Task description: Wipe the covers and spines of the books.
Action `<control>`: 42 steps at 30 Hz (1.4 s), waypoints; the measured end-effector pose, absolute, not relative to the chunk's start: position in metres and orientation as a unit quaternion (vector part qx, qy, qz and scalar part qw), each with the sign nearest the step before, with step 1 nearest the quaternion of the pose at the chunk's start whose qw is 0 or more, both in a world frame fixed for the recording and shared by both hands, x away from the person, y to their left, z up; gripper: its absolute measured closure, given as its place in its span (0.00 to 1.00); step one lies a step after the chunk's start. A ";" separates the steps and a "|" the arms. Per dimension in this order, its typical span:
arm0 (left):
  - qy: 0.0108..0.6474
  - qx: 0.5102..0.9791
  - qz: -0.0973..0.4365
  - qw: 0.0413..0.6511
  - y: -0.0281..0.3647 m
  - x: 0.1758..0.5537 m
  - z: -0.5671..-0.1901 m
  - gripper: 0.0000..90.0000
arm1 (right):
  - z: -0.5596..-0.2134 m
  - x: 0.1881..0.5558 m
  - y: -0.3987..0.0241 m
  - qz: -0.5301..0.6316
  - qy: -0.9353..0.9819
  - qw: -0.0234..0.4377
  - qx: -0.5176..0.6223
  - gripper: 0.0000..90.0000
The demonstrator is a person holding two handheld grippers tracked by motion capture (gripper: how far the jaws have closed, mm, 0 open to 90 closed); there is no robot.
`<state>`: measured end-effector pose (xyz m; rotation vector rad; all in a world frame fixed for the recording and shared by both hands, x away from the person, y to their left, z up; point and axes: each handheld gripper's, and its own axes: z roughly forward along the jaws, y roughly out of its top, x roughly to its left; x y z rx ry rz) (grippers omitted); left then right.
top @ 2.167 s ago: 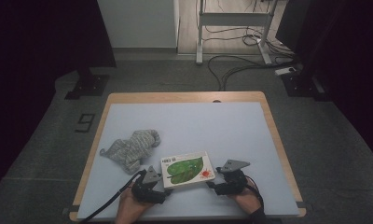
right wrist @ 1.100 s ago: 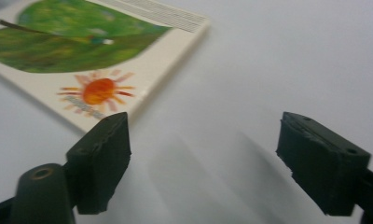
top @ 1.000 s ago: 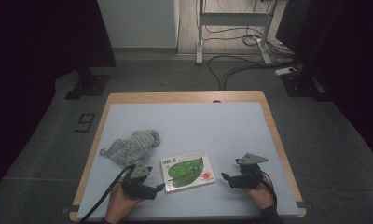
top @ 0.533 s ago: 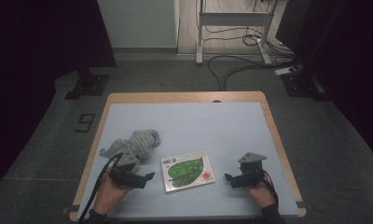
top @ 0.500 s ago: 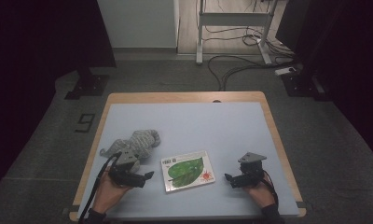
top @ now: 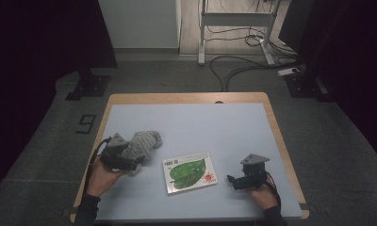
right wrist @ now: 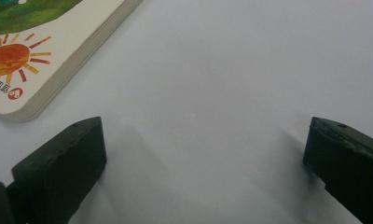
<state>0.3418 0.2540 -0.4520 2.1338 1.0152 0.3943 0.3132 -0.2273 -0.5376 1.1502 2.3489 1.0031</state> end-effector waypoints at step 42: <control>0.413 0.845 0.130 0.314 0.261 0.381 -0.495 0.79 | -0.538 0.313 -0.227 0.354 0.826 0.169 0.405 0.00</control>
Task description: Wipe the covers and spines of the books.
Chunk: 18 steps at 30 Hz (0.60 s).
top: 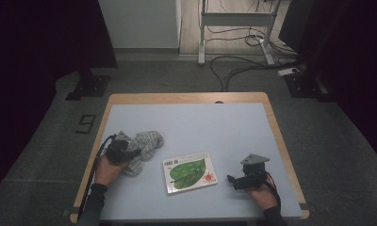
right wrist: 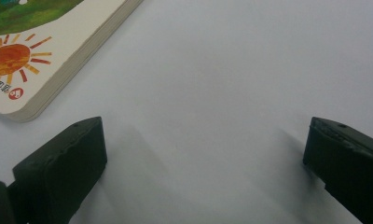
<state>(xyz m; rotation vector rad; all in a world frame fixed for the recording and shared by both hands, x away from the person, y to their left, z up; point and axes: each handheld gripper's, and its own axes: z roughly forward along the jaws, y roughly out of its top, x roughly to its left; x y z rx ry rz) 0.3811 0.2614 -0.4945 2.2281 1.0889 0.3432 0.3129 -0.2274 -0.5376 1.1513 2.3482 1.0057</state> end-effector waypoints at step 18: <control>0.361 0.846 0.125 0.371 0.233 0.354 -0.439 0.78 | -0.538 0.313 -0.227 0.354 0.826 0.169 0.405 0.00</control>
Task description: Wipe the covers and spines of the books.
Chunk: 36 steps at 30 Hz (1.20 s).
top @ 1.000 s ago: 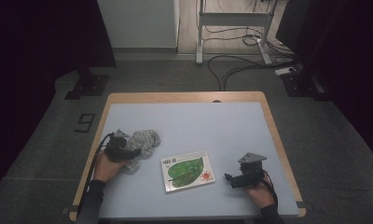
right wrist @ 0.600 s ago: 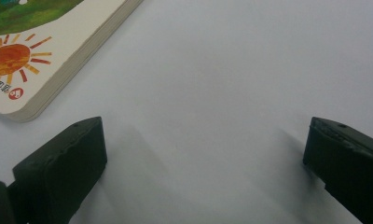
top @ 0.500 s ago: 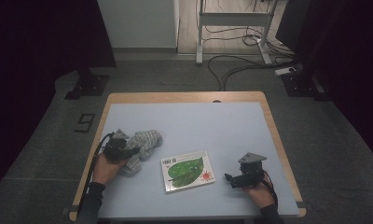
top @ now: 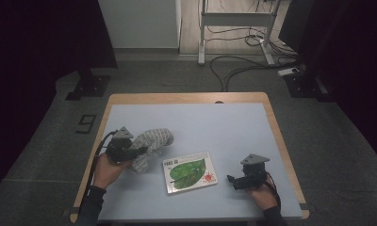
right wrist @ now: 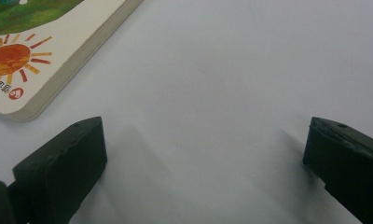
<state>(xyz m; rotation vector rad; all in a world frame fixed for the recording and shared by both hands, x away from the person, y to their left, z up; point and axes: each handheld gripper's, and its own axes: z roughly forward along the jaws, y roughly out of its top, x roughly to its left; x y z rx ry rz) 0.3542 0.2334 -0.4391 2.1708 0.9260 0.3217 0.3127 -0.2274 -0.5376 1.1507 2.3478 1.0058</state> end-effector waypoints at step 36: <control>0.310 0.880 0.084 0.349 0.165 0.352 -0.493 0.77 | -0.538 0.312 -0.227 0.355 0.826 0.169 0.404 0.00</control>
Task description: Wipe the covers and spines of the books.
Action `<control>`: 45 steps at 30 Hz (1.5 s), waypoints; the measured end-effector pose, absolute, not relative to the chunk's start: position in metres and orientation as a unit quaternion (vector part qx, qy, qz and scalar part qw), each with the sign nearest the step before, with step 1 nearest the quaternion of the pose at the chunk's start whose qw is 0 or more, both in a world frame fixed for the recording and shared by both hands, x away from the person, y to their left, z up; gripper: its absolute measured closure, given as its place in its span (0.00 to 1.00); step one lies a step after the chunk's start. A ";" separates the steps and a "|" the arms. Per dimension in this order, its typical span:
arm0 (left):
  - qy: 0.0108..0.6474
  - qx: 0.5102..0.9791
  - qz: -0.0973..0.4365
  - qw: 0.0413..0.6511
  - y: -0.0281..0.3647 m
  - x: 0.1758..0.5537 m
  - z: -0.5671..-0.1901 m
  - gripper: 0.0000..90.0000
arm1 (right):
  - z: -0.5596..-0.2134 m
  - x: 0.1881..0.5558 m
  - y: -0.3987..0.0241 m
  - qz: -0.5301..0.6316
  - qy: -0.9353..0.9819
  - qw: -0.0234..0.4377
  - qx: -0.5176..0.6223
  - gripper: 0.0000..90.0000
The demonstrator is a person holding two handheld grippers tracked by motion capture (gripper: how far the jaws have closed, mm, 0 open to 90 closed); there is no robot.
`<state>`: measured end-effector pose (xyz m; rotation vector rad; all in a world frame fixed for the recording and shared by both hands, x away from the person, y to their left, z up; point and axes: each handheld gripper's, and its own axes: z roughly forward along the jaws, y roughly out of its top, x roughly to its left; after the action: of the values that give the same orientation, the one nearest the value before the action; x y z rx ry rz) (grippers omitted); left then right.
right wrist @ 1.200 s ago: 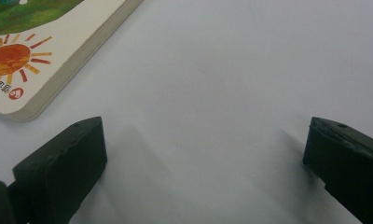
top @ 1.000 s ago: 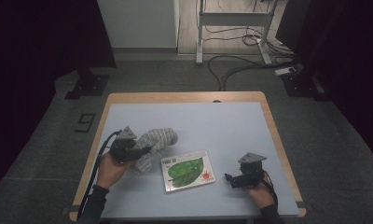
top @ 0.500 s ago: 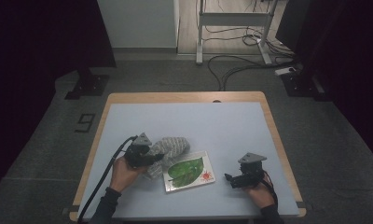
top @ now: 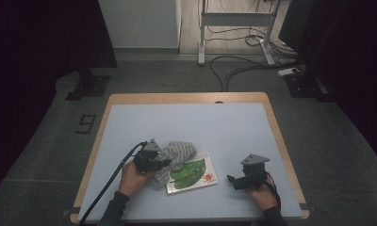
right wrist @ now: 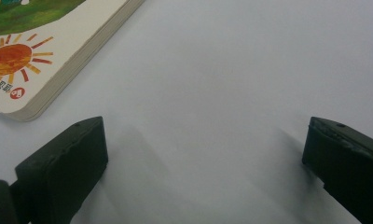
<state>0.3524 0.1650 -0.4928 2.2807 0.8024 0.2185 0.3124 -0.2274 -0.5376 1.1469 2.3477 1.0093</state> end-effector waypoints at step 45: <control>0.260 0.902 0.069 0.339 0.081 0.377 -0.494 0.77 | -0.538 0.313 -0.228 0.355 0.826 0.169 0.404 0.00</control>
<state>0.3767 0.0808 -0.4941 2.3481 0.6780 0.1803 0.3126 -0.2276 -0.5376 1.1474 2.3488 1.0101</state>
